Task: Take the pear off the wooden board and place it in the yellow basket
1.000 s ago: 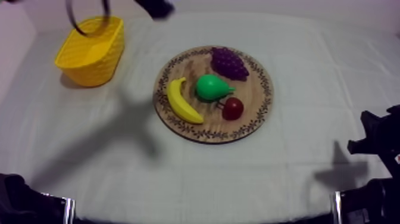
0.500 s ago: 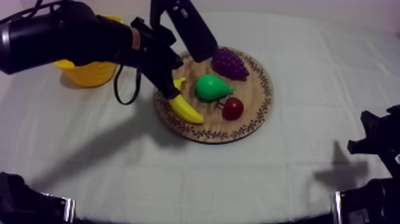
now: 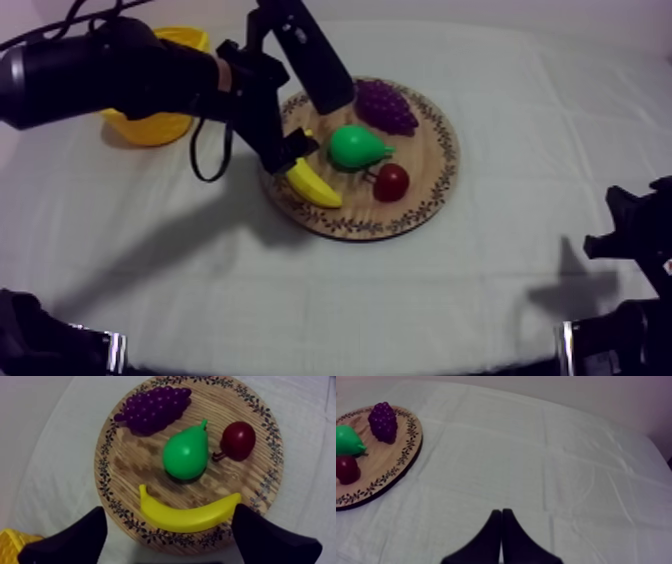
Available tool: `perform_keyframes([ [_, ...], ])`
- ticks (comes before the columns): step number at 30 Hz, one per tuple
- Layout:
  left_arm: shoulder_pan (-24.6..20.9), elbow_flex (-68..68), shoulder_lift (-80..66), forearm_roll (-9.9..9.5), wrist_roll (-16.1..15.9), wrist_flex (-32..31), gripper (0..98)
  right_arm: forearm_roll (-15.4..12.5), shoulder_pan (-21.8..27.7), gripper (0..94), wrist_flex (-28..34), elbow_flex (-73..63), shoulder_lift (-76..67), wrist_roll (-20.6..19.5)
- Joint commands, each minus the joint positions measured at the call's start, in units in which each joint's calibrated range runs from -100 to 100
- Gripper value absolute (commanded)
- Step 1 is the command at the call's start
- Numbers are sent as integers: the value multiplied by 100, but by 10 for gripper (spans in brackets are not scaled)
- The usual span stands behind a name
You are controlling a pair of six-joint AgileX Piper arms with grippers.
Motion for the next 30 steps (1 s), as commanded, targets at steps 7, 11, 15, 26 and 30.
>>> perform_keyframes([
  [7,-10,-634,539,103,-59,617,897,0,-1,3,-2,4,-2,-1],
  [11,7,-1197,1069,113,-54,1066,921,0,-1,3,-2,4,-2,-1],
  [15,36,-1880,1709,123,-80,1606,928,0,-1,3,-2,4,-2,-1],
  [26,38,-4357,3547,295,-295,3732,898,0,-1,3,-2,4,-2,-1],
  [30,37,-5058,4048,334,-339,4199,857,0,-1,3,-2,4,-2,-1],
])
